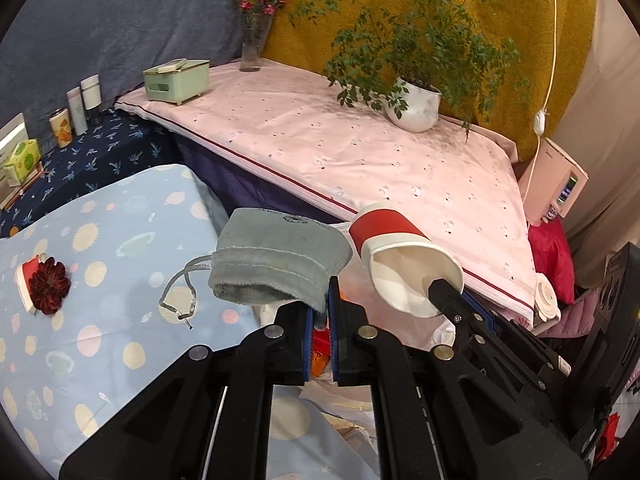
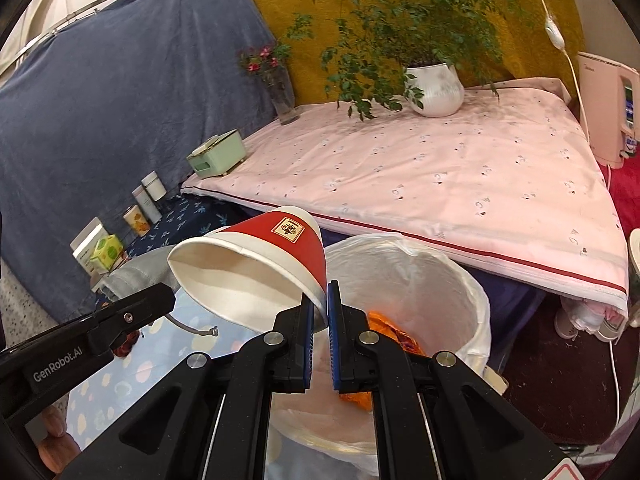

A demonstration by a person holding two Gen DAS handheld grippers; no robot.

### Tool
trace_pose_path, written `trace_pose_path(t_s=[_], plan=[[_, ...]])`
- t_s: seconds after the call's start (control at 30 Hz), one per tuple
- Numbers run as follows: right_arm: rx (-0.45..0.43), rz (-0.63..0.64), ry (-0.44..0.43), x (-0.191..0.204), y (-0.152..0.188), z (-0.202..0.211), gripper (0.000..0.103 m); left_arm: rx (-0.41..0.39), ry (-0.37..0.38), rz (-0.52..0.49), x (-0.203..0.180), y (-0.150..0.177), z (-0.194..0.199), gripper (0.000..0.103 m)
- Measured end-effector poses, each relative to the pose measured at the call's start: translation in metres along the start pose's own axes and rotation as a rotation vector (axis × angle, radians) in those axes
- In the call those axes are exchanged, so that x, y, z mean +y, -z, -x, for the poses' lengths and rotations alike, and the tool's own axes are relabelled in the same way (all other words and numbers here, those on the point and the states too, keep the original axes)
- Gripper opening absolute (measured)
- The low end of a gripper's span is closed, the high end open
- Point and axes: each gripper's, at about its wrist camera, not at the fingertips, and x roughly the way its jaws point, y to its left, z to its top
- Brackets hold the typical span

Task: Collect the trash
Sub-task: 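Carry the grey pouch and cup over the white bin and open both tools, then move both tools back toward the last cup and dark red scrunchie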

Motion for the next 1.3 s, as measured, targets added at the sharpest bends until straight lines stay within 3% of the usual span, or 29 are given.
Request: trace_pose_path(t_s=[0.17, 0.23, 0.3, 0.37, 0.67, 1.3], plan=[[0.008, -0.013, 0.006, -0.008, 0.000, -0.003, 0.009, 0.010, 0.017, 0.007, -0.003, 0.001, -0.005, 0.009], [0.005, -0.019, 0.018, -0.011, 0.001, -0.003, 0.014, 0.009, 0.009, 0.001, -0.004, 0.002, -0.005, 0.016], [0.006, -0.027, 0.020, -0.014, 0.001, -0.003, 0.024, 0.008, -0.012, -0.001, -0.005, 0.004, -0.006, 0.038], [0.001, -0.031, 0.023, -0.015, 0.001, -0.002, 0.027, -0.002, -0.026, 0.004, -0.004, 0.004, -0.004, 0.045], [-0.005, -0.007, 0.016, -0.006, 0.001, 0.002, 0.032, -0.003, -0.037, 0.021, 0.005, 0.006, -0.001, 0.046], [0.019, 0.081, -0.024, 0.044, 0.009, 0.001, 0.033, -0.017, -0.092, 0.102, 0.055, 0.017, 0.016, 0.049]])
